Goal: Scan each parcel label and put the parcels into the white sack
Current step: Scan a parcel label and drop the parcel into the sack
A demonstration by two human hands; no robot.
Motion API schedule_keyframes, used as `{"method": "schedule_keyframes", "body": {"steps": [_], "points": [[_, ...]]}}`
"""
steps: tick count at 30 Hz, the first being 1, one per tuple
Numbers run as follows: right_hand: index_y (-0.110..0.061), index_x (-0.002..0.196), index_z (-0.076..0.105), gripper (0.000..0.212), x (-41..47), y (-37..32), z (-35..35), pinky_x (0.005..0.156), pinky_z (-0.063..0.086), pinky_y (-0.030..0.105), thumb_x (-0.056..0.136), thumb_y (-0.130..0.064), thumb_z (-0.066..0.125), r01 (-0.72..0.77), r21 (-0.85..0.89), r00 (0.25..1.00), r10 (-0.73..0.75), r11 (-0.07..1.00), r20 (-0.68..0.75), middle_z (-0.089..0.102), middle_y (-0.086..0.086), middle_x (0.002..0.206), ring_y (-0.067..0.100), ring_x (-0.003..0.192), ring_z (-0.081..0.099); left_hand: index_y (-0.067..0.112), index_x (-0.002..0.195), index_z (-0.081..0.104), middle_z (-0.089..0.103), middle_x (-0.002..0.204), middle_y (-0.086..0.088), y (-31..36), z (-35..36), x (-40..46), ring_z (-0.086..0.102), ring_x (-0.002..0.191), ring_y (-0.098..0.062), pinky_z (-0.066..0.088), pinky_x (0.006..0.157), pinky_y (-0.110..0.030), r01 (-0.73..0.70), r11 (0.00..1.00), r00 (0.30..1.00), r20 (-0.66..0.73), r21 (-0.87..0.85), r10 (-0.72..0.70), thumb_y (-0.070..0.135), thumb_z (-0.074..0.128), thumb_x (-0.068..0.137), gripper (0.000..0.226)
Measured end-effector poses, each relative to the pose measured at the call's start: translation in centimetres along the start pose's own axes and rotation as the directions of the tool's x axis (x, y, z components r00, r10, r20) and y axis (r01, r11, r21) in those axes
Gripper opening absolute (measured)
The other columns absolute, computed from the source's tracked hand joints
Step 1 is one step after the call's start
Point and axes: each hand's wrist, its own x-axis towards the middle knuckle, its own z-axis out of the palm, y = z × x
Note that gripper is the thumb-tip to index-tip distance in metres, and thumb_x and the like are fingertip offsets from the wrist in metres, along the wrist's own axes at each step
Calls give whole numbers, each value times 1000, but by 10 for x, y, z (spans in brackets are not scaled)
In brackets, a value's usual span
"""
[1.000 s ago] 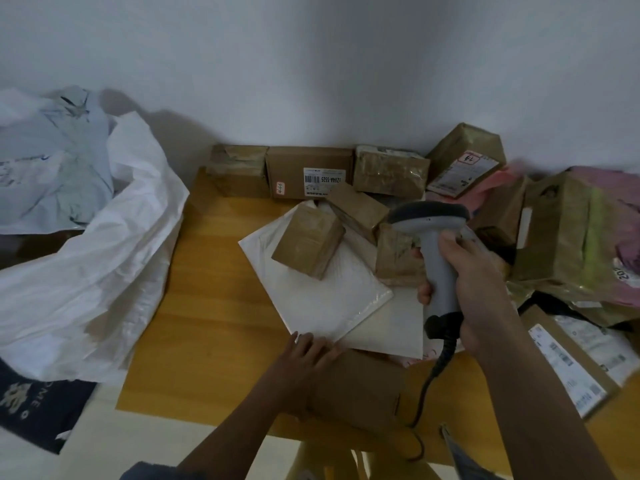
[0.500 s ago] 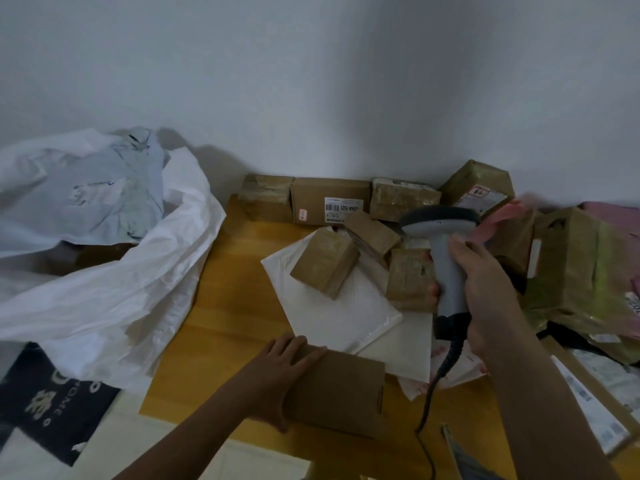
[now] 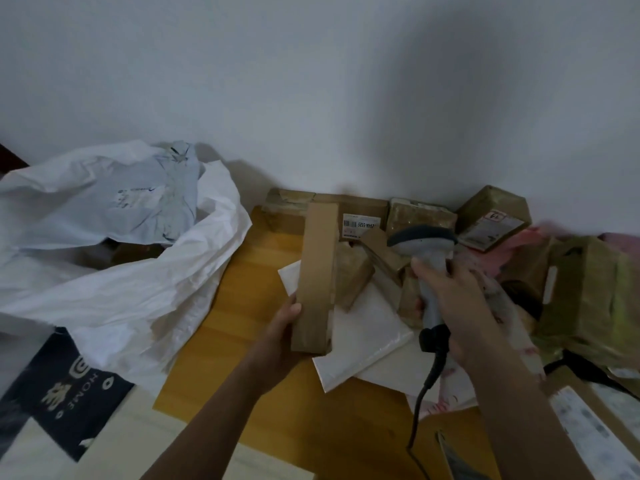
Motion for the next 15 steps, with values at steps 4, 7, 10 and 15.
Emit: {"method": "schedule_keyframes", "body": {"steps": [4, 7, 10, 15], "points": [[-10, 114, 53, 37, -1, 7, 7, 44, 47, 16, 86, -27, 72, 16, -102, 998, -9, 995, 64, 61, 8, 84, 11, 57, 57, 14, 141, 50, 47, 143, -24, 7, 37, -4, 41, 133, -46, 26, 109, -68, 40, 916, 995, 100, -400, 0, 60, 47, 86, 72], [-19, 116, 47, 50, -1, 13, 11, 54, 51, 19, 79, -28, 78, 60, -163, 993, -42, 985, 111, 62, 2, 102, 11, 80, 62, 13, 142, 49, 48, 143, -24, 12, 52, -5, 44, 133, -45, 34, 107, -64, 32, 887, 998, 63, -461, -3, 51, 35, 93, 64], [-21, 121, 40, 73, 2, 20, 11, 76, 55, 33, 66, -26, 88, 106, -264, 993, -86, 959, 85, 55, -2, 114, 17, 104, 59, 10, 141, 49, 52, 139, -25, 17, 57, -6, 50, 128, -43, 41, 103, -61, 18, 898, 1000, -10, -439, -25, 44, 38, 92, 60], [-17, 135, 36, 91, 1, 24, 8, 100, 48, 45, 63, -27, 90, 165, -362, 985, -139, 917, 98, 48, -5, 118, 16, 114, 51, 16, 133, 52, 62, 128, -20, 21, 67, -8, 60, 118, -36, 52, 94, -52, 27, 958, 996, -77, -287, -51, 47, 61, 85, 57]]}}
